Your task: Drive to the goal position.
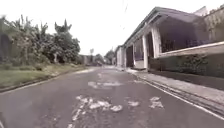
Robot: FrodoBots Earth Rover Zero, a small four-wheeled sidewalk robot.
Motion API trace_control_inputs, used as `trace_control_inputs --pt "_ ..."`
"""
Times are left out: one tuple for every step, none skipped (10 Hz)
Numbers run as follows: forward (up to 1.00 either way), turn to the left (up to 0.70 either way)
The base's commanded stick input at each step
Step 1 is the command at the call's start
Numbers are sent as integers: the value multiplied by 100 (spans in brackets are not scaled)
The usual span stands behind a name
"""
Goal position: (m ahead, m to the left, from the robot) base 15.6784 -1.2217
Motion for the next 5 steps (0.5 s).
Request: trace_control_inputs --pt "70 4" --pt "70 4" --pt "70 4" --pt "70 4" --pt "70 4"
